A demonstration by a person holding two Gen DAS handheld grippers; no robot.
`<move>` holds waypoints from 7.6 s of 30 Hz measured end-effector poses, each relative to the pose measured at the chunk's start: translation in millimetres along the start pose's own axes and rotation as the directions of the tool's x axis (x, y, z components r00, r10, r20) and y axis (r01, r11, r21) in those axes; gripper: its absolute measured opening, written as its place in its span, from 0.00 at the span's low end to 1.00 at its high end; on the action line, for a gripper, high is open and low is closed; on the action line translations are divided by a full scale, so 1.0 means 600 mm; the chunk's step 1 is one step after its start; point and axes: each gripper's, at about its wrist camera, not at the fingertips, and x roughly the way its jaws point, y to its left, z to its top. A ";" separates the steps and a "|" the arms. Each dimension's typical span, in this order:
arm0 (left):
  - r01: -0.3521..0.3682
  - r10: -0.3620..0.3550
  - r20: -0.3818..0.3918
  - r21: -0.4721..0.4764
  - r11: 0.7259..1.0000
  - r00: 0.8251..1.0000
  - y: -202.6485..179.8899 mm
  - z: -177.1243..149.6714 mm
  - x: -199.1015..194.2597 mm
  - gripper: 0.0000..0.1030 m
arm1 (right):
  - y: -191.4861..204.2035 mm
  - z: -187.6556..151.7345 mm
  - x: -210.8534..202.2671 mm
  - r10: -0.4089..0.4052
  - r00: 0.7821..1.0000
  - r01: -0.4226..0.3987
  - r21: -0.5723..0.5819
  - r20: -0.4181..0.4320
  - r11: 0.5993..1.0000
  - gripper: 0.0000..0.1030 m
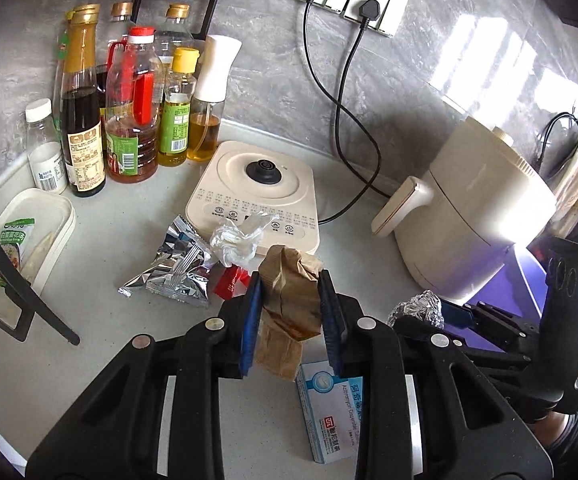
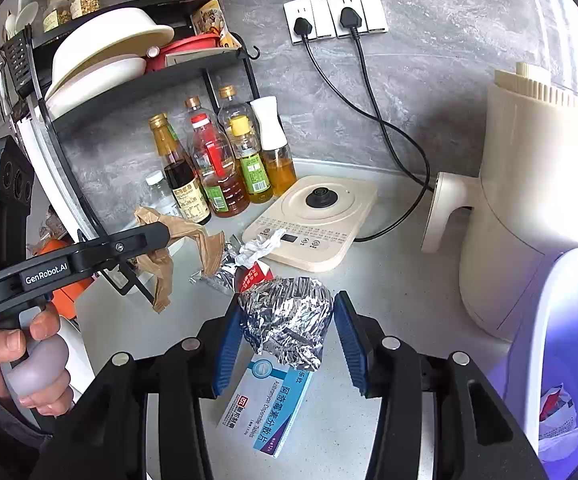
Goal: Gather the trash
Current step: 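Carry paper bag and foil ball over the purple bucket and open both grippers, then move both open grippers back toward the medicine box, then grasp the blue-and-white medicine box with the right gripper, then grasp the white blister pack with the left gripper while right gripper holds the box, then carry box and blister pack over the purple bucket and open both grippers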
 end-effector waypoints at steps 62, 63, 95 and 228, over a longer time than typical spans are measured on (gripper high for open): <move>0.279 -0.287 -0.045 0.413 0.867 0.957 -0.371 0.006 -0.066 0.94 | -0.094 -0.139 -0.307 -0.384 0.897 0.324 0.267 0.219 0.908 0.92; 0.259 -0.269 -0.032 0.408 0.876 0.962 -0.354 0.004 -0.073 0.94 | -0.080 -0.138 -0.295 -0.377 0.901 0.326 0.237 0.215 0.915 0.92; -0.064 0.057 0.094 0.068 0.996 0.994 0.012 -0.096 -0.190 0.94 | 0.059 -0.111 0.065 -0.092 0.976 0.088 -0.025 -0.197 0.996 0.90; 0.437 -0.474 -0.064 0.509 0.741 0.878 -0.411 0.056 -0.056 0.41 | -0.249 -0.066 -0.393 -0.613 0.751 0.511 0.373 0.244 0.775 0.93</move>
